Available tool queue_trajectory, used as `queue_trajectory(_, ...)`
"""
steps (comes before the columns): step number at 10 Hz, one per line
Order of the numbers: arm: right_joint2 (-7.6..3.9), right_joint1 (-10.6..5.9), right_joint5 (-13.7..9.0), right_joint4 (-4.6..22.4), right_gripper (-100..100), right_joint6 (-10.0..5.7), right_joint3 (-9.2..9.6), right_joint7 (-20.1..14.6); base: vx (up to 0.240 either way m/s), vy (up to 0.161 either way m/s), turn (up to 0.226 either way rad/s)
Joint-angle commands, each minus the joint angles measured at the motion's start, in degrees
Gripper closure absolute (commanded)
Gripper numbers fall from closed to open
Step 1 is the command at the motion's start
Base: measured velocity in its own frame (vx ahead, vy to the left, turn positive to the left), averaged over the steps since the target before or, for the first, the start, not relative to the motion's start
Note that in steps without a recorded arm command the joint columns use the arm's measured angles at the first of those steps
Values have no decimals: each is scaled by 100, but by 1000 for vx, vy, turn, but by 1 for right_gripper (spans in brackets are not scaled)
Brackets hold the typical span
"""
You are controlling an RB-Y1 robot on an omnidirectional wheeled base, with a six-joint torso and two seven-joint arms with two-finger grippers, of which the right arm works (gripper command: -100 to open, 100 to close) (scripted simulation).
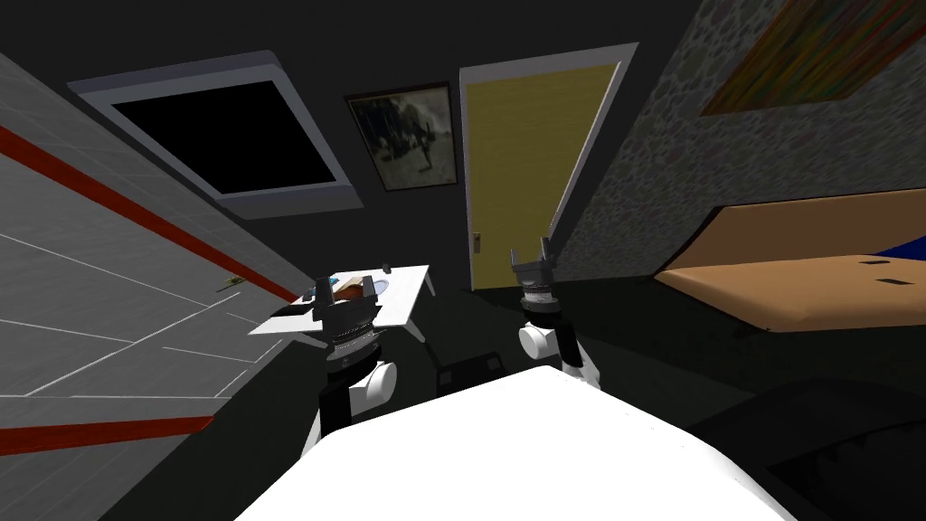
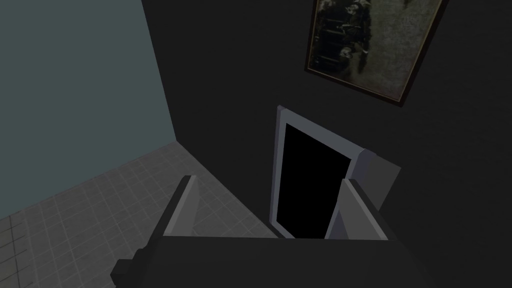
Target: Pull the door open
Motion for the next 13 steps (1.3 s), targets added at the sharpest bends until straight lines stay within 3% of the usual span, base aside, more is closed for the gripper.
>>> queue_trajectory(1,-81,-10,-160,132,-100,4,0,-173,136,-3,14)
queue_trajectory(6,-341,-86,-787,666,-100,51,83,-797,143,2,12)
queue_trajectory(12,-548,-149,-1305,1108,-100,90,151,-1313,111,1,10)
queue_trajectory(13,-618,-171,-1484,1261,-100,104,174,-1491,127,10,16)
